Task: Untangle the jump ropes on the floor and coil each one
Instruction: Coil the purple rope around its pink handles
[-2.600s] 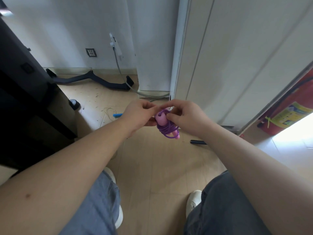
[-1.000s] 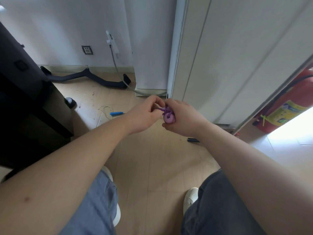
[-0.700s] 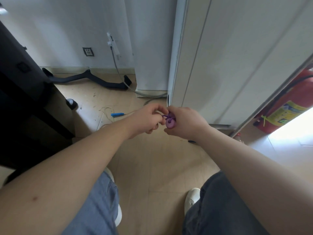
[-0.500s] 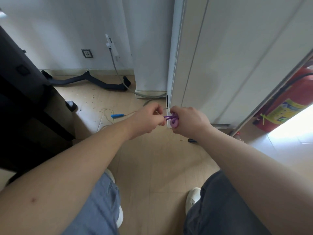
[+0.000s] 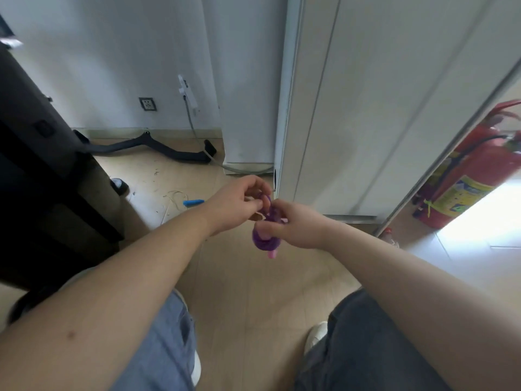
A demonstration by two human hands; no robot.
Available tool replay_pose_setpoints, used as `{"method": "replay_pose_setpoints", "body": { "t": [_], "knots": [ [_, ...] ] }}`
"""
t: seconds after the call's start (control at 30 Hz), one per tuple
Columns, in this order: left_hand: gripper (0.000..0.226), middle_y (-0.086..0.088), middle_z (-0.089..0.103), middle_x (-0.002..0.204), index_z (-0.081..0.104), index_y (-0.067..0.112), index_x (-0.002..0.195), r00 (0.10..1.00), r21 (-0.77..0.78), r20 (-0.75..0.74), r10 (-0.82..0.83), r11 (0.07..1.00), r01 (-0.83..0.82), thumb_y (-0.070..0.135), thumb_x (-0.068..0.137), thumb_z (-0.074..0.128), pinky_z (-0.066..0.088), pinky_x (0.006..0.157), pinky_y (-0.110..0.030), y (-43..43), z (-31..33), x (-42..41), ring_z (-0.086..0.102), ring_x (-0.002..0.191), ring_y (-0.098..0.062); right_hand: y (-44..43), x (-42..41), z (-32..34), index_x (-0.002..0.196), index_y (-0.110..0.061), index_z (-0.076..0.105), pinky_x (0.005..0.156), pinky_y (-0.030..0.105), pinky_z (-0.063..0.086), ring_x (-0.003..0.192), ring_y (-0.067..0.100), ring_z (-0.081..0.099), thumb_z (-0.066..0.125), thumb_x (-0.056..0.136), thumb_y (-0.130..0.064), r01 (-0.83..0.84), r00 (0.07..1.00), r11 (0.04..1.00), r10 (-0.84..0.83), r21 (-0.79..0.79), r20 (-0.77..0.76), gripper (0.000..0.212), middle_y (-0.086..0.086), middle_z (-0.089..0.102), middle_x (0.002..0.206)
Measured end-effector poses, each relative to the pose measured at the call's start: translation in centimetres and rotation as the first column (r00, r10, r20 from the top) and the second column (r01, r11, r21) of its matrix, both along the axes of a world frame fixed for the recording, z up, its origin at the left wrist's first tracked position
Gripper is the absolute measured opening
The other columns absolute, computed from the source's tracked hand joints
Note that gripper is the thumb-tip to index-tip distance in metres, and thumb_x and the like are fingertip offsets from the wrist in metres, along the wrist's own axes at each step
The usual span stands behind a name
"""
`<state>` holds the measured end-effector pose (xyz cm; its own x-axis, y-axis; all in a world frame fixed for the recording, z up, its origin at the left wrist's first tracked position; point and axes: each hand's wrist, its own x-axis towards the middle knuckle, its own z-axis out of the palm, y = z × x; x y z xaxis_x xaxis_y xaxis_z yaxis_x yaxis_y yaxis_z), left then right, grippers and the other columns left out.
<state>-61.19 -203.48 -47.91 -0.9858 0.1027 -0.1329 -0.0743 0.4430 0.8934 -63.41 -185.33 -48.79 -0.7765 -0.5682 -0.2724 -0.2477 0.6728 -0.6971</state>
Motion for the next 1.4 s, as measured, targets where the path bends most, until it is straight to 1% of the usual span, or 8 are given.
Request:
{"method": "replay_pose_setpoints", "body": {
  "t": [0.17, 0.47, 0.67, 0.87, 1.03, 1.17, 1.3, 1.4],
  "knots": [
    [0.024, -0.009, 0.070, 0.099, 0.062, 0.014, 0.108, 0.999, 0.031, -0.032, 0.039, 0.999, -0.038, -0.005, 0.098, 0.052, 0.061, 0.077, -0.026, 0.5, 1.7, 1.3, 0.071, 0.091, -0.019, 0.5, 0.3, 0.7, 0.099, -0.027, 0.075, 0.085, 0.041, 0.054, 0.095, 0.026, 0.068, 0.060, 0.092, -0.028, 0.116, 0.993, 0.986, -0.119, -0.124, -0.019, 0.016, 0.002, 0.075, 0.094],
    [0.027, -0.002, 0.068, 0.107, 0.063, 0.026, 0.109, 0.987, 0.022, -0.083, 0.135, 0.991, -0.133, 0.006, 0.091, 0.068, 0.061, 0.088, -0.040, 3.0, 2.6, 3.9, 0.069, 0.101, -0.019, 2.0, 1.9, 3.1, 0.075, -0.021, 0.080, 0.048, 0.014, 0.045, 0.049, 0.008, 0.060, 0.074, 0.079, -0.010, 0.274, 0.962, 0.935, -0.262, -0.227, 0.081, 0.013, 0.007, 0.073, 0.069],
    [0.018, 0.010, 0.070, 0.099, 0.068, 0.028, 0.108, 0.987, -0.149, -0.121, 0.110, 0.980, -0.128, 0.017, 0.094, 0.063, 0.056, 0.081, -0.024, 4.0, 3.6, 3.4, 0.068, 0.092, -0.006, 2.0, 0.6, 3.8, 0.063, -0.026, 0.075, 0.059, 0.022, 0.053, 0.062, 0.012, 0.059, 0.078, 0.077, -0.013, 0.293, 0.956, 0.920, -0.286, -0.261, 0.068, 0.019, -0.002, 0.069, 0.065],
    [0.008, 0.002, 0.074, 0.095, 0.071, 0.023, 0.099, 0.957, 0.082, -0.058, 0.284, 0.957, -0.279, 0.019, 0.096, 0.065, 0.057, 0.070, -0.017, 1.8, 1.8, -0.9, 0.070, 0.082, -0.008, -0.6, -3.6, 2.3, 0.069, -0.026, 0.077, 0.083, 0.049, 0.061, 0.086, 0.022, 0.072, 0.074, 0.080, -0.019, 0.363, 0.932, 0.875, -0.338, -0.321, 0.133, 0.013, 0.004, 0.076, 0.080],
    [0.019, -0.002, 0.077, 0.089, 0.074, 0.011, 0.106, 0.947, 0.179, 0.078, 0.311, 0.930, -0.320, 0.025, 0.095, 0.068, 0.061, 0.075, -0.025, -1.4, -1.3, -6.2, 0.073, 0.081, -0.011, -3.8, -9.3, -0.9, 0.085, -0.025, 0.077, 0.085, 0.049, 0.061, 0.091, 0.022, 0.073, 0.074, 0.081, -0.028, 0.406, 0.913, 0.850, -0.359, -0.336, 0.195, 0.005, 0.000, 0.077, 0.086],
    [0.019, 0.003, 0.075, 0.093, 0.071, 0.019, 0.111, 0.932, 0.056, 0.087, 0.351, 0.933, -0.356, 0.030, 0.098, 0.061, 0.060, 0.082, -0.034, -4.4, -4.4, -11.2, 0.072, 0.090, -0.014, -7.2, -14.7, -3.4, 0.077, -0.031, 0.076, 0.088, 0.046, 0.059, 0.093, 0.020, 0.071, 0.077, 0.080, -0.029, 0.452, 0.890, 0.834, -0.395, -0.317, 0.228, 0.003, -0.001, 0.076, 0.089],
    [0.020, 0.004, 0.071, 0.093, 0.067, 0.019, 0.110, 0.864, 0.021, 0.072, 0.498, 0.866, -0.500, 0.030, 0.103, 0.052, 0.052, 0.073, -0.022, -6.6, -4.9, -15.2, 0.067, 0.084, -0.008, -11.4, -19.4, -4.5, 0.068, -0.037, 0.076, 0.084, 0.047, 0.060, 0.091, 0.022, 0.073, 0.075, 0.068, -0.039, 0.533, 0.840, 0.795, -0.456, -0.289, 0.295, 0.002, -0.003, 0.076, 0.088],
    [0.018, 0.001, 0.070, 0.095, 0.064, 0.018, 0.107, 0.793, 0.083, 0.122, 0.596, 0.790, -0.607, 0.027, 0.105, 0.048, 0.050, 0.067, -0.019, -8.2, -2.5, -16.5, 0.067, 0.084, -0.011, -13.9, -21.3, -1.8, 0.079, -0.030, 0.075, 0.083, 0.045, 0.060, 0.089, 0.021, 0.072, 0.073, 0.084, -0.029, 0.502, 0.860, 0.825, -0.442, -0.261, 0.256, 0.005, -0.004, 0.074, 0.090]
  ]
}}
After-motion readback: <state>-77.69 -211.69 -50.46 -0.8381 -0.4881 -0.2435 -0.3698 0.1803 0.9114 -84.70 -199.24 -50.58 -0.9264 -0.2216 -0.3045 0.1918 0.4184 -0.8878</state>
